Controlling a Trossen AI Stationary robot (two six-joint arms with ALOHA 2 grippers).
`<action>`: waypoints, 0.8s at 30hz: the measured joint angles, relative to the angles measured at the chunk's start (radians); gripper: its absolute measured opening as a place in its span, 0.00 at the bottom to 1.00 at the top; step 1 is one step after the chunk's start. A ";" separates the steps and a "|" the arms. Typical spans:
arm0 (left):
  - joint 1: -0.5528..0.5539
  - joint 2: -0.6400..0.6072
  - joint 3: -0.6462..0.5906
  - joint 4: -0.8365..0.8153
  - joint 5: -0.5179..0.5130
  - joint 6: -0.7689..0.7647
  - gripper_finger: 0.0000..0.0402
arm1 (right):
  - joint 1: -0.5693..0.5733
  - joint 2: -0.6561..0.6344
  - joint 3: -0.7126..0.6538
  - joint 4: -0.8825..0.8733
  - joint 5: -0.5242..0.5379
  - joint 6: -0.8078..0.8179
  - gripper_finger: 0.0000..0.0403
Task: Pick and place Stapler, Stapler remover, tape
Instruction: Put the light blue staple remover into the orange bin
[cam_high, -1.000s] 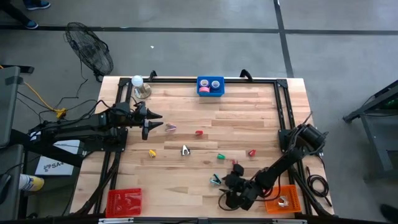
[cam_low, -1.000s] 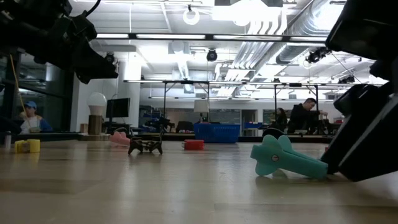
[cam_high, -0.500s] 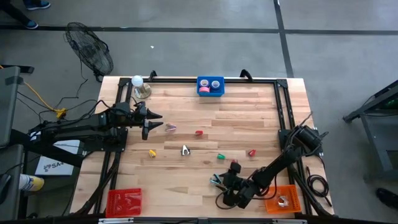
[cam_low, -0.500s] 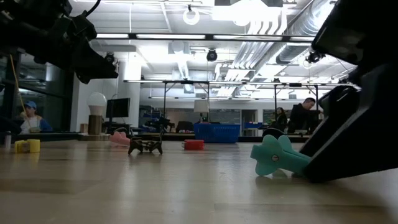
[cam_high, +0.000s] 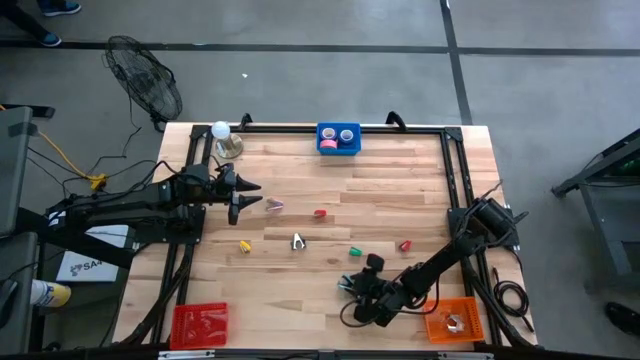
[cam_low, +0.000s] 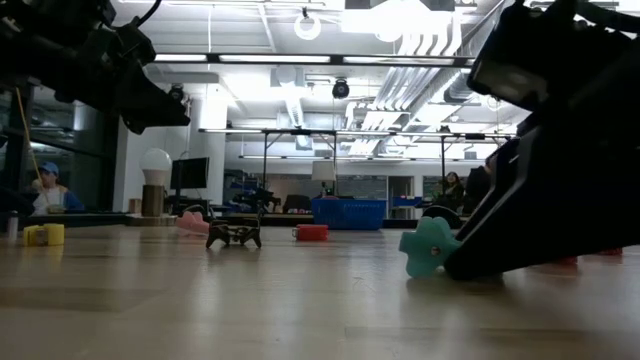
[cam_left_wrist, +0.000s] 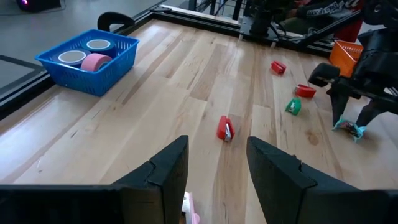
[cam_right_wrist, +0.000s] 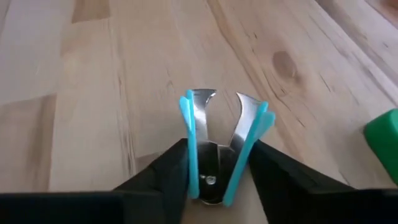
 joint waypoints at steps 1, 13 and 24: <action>0.000 0.000 0.000 0.000 -0.003 0.000 0.40 | 0.000 0.000 0.000 0.001 0.002 -0.011 0.34; 0.000 0.000 0.000 0.000 -0.009 -0.001 0.40 | -0.023 -0.061 -0.003 -0.028 -0.068 -0.134 0.21; 0.000 0.000 0.000 0.000 -0.007 0.009 0.40 | -0.085 -0.346 -0.006 -0.510 -0.471 0.063 0.21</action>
